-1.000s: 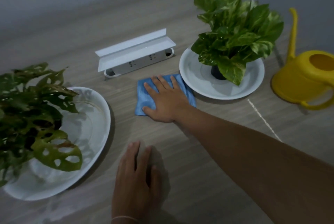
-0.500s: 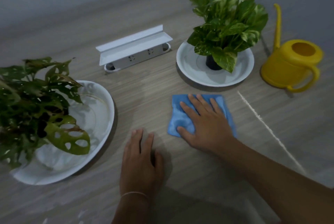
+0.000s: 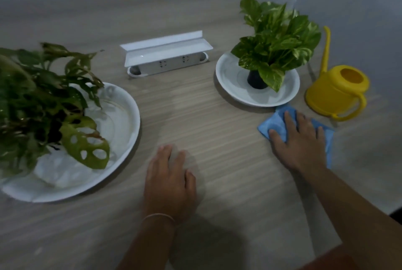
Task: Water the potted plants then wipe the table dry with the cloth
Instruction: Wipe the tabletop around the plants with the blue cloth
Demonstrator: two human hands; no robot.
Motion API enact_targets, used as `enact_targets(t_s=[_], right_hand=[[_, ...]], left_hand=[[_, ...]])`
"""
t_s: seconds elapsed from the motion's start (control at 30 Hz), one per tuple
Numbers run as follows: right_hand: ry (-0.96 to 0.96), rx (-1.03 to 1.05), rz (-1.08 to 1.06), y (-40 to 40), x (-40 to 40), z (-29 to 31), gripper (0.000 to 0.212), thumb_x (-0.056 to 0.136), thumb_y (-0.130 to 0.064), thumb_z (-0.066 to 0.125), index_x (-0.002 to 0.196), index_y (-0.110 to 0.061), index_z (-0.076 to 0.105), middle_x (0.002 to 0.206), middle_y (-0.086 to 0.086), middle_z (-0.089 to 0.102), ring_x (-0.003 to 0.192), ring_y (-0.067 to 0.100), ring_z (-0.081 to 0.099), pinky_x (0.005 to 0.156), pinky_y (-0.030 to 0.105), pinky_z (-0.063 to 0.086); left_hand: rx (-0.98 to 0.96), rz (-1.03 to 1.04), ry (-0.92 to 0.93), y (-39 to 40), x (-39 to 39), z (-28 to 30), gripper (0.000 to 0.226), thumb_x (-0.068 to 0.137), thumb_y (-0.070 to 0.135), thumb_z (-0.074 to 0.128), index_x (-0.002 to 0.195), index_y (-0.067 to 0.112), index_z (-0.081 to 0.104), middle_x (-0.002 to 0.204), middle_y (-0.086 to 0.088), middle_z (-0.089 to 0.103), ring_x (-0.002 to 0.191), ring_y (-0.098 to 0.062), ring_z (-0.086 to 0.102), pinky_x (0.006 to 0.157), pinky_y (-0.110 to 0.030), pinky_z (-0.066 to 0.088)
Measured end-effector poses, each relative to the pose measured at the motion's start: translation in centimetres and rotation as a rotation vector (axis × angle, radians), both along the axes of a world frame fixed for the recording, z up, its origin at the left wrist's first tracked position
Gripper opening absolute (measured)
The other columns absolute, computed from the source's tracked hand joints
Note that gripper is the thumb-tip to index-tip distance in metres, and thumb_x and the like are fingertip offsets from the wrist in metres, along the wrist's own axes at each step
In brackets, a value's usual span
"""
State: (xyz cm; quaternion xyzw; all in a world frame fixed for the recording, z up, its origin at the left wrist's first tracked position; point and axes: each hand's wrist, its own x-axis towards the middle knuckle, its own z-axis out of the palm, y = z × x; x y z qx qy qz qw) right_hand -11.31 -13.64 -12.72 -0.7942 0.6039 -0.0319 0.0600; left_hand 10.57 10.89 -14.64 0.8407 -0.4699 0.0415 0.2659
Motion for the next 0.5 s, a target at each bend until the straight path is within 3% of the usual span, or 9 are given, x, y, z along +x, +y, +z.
enact_targets(t_s=[0.33, 0.5], right_hand=[[0.073, -0.046, 0.161, 13.7, 0.6, 0.0, 0.089, 0.089, -0.072, 0.013, 0.159, -0.020, 0.028, 0.167, 0.014, 0.021, 0.154, 0.033, 0.016, 0.121, 0.058, 0.013], [0.051, -0.034, 0.331, 22.7, 3.1, 0.2, 0.086, 0.091, -0.066, 0.027, 0.156, -0.012, 0.034, 0.164, 0.020, 0.028, 0.152, 0.038, 0.022, 0.121, 0.063, 0.013]], left_hand=[[0.035, -0.048, 0.064, 2.5, -0.6, 1.1, 0.045, 0.087, 0.028, 0.044, 0.124, 0.017, 0.067, 0.139, -0.010, 0.060, 0.136, -0.030, 0.051, 0.113, -0.046, 0.040], [-0.124, -0.089, 0.285, 8.9, -1.3, 1.6, 0.043, 0.094, 0.021, 0.045, 0.133, 0.014, 0.063, 0.144, -0.007, 0.055, 0.143, -0.023, 0.042, 0.114, -0.044, 0.039]])
